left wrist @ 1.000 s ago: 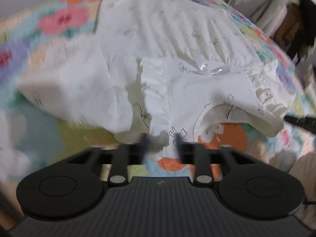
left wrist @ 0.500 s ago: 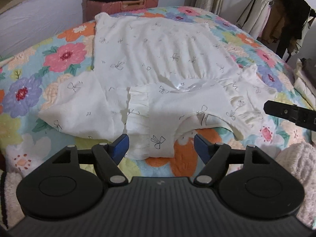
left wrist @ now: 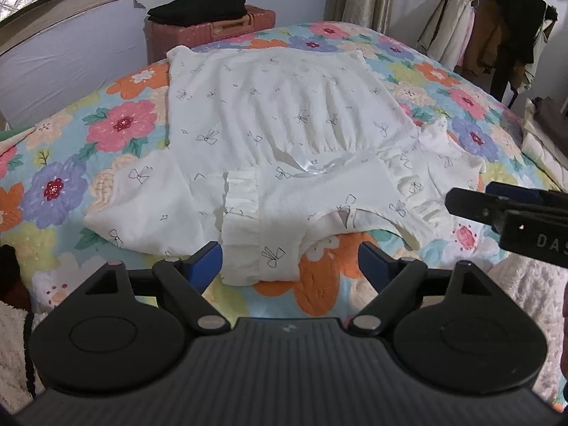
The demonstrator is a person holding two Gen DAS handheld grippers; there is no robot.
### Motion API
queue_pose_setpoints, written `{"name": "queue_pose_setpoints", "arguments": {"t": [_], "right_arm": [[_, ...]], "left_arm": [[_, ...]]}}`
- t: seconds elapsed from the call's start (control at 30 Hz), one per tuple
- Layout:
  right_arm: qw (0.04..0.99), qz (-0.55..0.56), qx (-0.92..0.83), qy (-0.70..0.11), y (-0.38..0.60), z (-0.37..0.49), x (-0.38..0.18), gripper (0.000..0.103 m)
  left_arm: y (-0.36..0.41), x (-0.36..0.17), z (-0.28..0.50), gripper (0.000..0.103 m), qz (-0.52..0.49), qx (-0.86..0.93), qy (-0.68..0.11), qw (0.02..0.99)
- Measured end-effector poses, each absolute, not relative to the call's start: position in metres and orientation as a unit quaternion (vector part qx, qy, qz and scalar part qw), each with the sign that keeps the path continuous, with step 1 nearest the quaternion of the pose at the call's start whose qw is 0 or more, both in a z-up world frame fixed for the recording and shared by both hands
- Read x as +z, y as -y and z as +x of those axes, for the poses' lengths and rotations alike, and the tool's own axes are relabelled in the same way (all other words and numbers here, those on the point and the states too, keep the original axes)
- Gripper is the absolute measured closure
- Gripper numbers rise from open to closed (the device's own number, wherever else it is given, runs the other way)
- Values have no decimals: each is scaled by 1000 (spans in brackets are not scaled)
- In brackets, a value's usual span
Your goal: Fold clothes
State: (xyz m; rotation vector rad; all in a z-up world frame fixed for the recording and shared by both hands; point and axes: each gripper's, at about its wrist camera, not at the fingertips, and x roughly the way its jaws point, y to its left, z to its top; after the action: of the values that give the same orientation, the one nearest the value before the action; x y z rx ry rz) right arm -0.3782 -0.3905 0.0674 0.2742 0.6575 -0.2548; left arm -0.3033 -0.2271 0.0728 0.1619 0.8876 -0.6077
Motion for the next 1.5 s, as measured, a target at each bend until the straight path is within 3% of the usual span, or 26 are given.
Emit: {"name": "queue_pose_setpoints", "arguments": {"t": [0.1,0.43,1.5], "right_arm": [[930,133,-129,-318,390,-380,68,33],[928,140,-139,-317,392,-380,64,33],[922,134,-157,-328,392,-378,55,33]], "left_arm": [[233,74,-308,7,88,-292,-423,853],[242,73,-316,2,107,-291,-421,852],[258,60,-310,2,98,-284,-454,839]]}}
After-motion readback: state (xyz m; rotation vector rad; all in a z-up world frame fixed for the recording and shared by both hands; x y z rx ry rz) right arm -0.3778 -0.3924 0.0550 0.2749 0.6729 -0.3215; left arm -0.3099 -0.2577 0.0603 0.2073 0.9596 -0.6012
